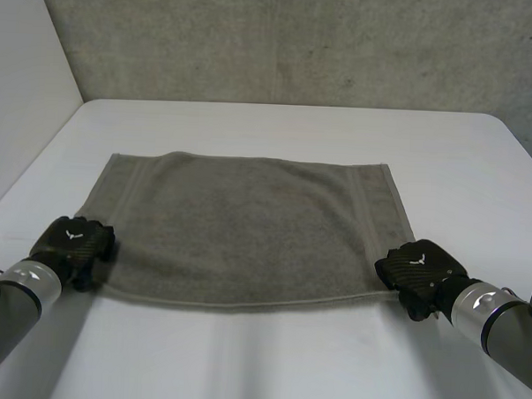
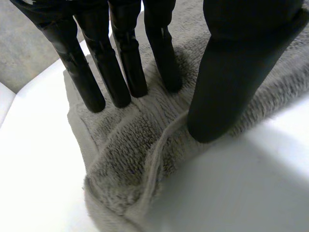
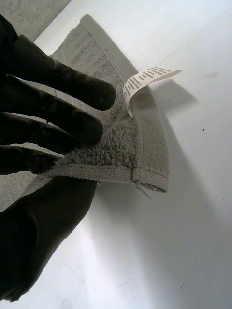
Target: Fold the towel.
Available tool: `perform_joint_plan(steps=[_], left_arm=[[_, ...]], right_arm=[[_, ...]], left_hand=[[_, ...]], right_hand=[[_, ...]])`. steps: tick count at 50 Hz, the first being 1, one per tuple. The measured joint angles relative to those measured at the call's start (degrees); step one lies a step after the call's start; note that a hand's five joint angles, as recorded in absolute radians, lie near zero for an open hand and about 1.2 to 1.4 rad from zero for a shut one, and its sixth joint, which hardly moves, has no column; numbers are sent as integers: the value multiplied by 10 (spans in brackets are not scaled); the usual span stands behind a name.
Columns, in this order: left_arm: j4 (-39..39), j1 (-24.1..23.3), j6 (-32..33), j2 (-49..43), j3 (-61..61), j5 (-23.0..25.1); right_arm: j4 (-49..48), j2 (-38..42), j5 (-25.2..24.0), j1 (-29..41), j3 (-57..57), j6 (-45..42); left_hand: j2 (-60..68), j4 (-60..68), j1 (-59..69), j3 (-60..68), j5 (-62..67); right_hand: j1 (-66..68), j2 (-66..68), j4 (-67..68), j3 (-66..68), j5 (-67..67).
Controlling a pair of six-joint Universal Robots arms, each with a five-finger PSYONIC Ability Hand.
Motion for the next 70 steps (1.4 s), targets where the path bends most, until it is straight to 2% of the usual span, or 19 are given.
perform_joint_plan(steps=[2,8,29,44,51,62,70], left_arm=[[-3,-2,0,0,-2,0],[-13,-7,0,0,-4,0],[-19,-7,5,8,-21,2],[-15,15,9,2,-21,3],[-6,19,8,-1,-17,3],[15,15,6,3,-14,1],[16,15,-1,31,-14,0]], right_arm=[[0,0,0,0,0,0],[0,0,0,0,0,0],[0,0,-1,0,1,0],[0,0,-1,1,1,0],[0,4,-1,1,1,0],[0,8,0,1,1,0],[0,7,0,1,1,0]], left_hand=[[-49,-52,-47,-47,-52],[-71,-76,-71,-71,-77],[-72,-77,-74,-72,-77],[-57,-62,-62,-57,-66],[3,-2,-10,3,-34],[238,234,233,238,-28],[262,257,255,262,-28]], right_hand=[[0,0,0,0,0],[0,0,0,0,0],[0,0,0,0,0],[0,0,0,0,0],[0,0,0,0,0],[0,0,0,0,0],[0,0,0,0,0]])
